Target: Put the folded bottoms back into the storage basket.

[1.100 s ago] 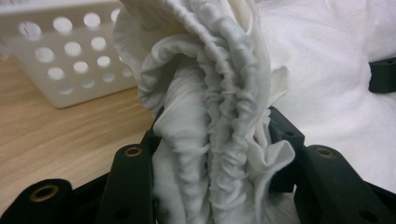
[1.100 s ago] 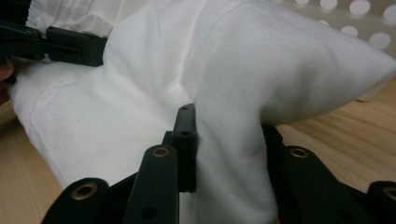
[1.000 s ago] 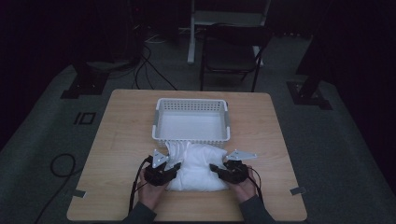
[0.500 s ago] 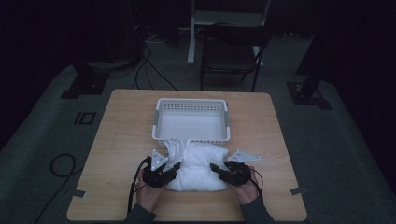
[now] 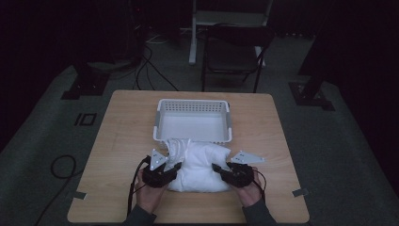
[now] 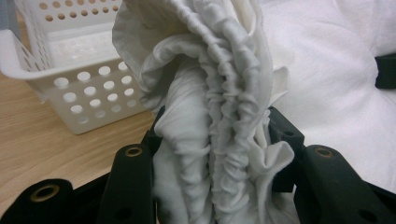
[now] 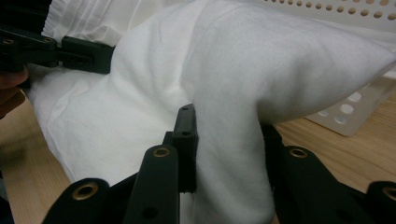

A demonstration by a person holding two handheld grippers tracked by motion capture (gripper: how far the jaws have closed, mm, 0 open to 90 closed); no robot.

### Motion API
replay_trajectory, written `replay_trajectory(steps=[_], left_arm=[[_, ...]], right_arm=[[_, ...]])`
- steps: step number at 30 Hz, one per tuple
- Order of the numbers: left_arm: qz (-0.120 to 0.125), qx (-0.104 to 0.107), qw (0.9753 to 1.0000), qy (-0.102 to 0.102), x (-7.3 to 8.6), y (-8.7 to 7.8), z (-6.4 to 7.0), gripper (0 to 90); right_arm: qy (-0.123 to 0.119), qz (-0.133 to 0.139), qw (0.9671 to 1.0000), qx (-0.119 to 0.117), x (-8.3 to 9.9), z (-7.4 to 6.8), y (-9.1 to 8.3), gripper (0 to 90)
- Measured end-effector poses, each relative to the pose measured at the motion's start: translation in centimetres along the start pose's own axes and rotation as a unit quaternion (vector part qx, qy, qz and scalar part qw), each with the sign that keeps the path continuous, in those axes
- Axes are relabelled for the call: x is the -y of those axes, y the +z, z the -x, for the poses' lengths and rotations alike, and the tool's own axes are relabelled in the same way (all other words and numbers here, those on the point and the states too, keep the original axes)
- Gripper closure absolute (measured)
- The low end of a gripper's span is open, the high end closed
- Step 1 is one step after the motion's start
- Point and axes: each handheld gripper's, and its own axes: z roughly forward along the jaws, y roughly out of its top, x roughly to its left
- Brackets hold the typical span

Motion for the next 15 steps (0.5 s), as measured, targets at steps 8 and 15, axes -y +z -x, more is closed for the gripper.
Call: replay_trajectory(steps=[8, 15], left_arm=[[0.007, 0.001, 1.0000, 0.002, -0.9, -0.6, 0.1, 54.8], [0.011, 0.003, 0.9999, 0.010, -1.8, -1.2, 0.1, 54.8]], right_arm=[[-0.003, 0.010, 0.9999, 0.001, -0.7, -0.2, -0.6, 70.4], [-0.006, 0.020, 0.9998, 0.003, -1.5, -0.4, -1.2, 70.5]])
